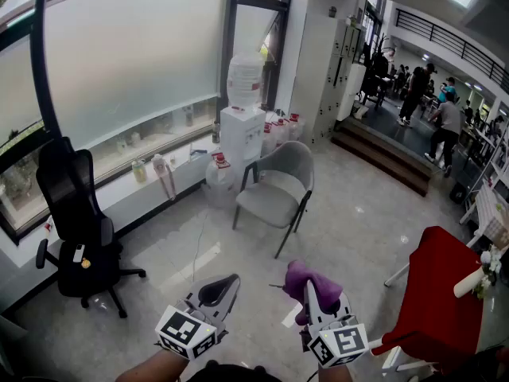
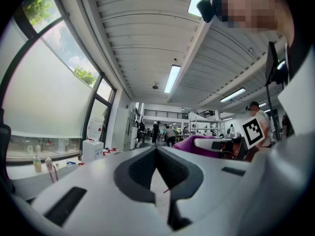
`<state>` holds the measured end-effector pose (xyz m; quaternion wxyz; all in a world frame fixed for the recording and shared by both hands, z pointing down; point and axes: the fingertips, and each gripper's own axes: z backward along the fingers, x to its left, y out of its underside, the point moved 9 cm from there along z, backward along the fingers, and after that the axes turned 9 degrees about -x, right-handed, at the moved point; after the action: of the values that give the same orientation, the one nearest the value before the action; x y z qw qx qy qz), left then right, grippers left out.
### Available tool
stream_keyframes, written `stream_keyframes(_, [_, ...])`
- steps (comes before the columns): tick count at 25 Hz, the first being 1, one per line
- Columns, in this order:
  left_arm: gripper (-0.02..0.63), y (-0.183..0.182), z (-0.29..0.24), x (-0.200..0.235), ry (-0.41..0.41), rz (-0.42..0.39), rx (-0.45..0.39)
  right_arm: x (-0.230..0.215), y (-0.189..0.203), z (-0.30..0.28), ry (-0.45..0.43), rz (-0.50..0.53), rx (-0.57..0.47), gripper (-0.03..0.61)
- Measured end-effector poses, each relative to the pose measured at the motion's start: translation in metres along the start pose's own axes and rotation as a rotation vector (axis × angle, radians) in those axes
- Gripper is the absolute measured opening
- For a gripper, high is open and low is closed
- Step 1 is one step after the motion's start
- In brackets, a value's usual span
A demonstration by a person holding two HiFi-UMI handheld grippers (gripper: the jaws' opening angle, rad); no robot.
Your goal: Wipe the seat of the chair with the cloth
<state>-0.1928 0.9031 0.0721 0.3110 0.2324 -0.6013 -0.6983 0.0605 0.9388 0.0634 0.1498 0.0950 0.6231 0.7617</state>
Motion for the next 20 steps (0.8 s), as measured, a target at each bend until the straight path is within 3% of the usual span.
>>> stream_keyframes(20, [0.003,-0.001,0.005,0.016,0.003,0.01,0.011,0.015,0.001,-0.016,-0.016,0.0,-0.016,0.025])
